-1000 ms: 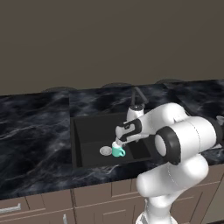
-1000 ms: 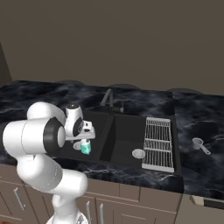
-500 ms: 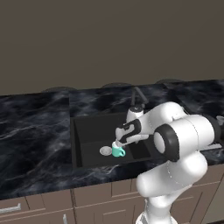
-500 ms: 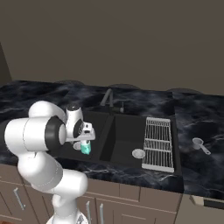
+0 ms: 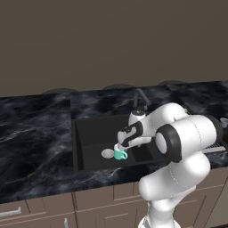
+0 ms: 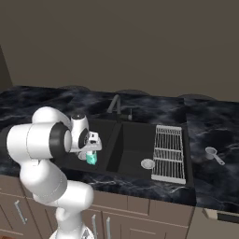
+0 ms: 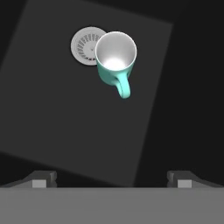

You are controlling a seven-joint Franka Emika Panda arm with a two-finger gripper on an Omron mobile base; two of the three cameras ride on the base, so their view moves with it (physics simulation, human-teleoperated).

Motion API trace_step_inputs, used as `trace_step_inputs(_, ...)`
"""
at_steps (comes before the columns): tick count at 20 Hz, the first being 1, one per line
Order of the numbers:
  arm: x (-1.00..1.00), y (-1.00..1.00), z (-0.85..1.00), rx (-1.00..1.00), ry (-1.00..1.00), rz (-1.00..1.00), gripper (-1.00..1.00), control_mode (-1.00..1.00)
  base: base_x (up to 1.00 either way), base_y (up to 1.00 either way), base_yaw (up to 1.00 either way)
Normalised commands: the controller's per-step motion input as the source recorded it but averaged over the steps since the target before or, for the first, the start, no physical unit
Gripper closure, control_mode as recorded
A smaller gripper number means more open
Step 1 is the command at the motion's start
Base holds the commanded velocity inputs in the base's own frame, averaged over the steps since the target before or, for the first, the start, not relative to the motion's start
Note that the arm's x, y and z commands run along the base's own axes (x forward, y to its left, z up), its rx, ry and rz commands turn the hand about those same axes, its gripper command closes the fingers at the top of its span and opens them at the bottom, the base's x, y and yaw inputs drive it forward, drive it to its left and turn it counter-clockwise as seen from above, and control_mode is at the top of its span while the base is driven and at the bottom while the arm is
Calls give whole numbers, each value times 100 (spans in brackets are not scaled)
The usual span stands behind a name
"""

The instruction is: Move any existing items from the left basin to the right basin for drying. Then move the measuring cup from the counter to the left basin of the sink for washing.

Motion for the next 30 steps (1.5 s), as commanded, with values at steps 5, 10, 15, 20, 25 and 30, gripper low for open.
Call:
trace_step_inputs(5, 0, 3, -15, 0, 0, 0, -100, -100, 0, 0, 0)
trace_step_inputs(10, 2, 2, -16, 0, 0, 1, -100, -100, 0, 0, 0)
trace_step_inputs(15, 1, 0, -15, 0, -3, 2, -100, -100, 0, 0, 0)
trace_step_inputs(20, 8, 0, -8, 0, -5, 2, -100, -100, 0, 0, 0)
trace_step_inputs(25, 11, 0, -10, 0, -3, 3, -100, -100, 0, 0, 0)
trace_step_inputs(30, 13, 0, -13, 0, -1, 3, -100, -100, 0, 0, 0)
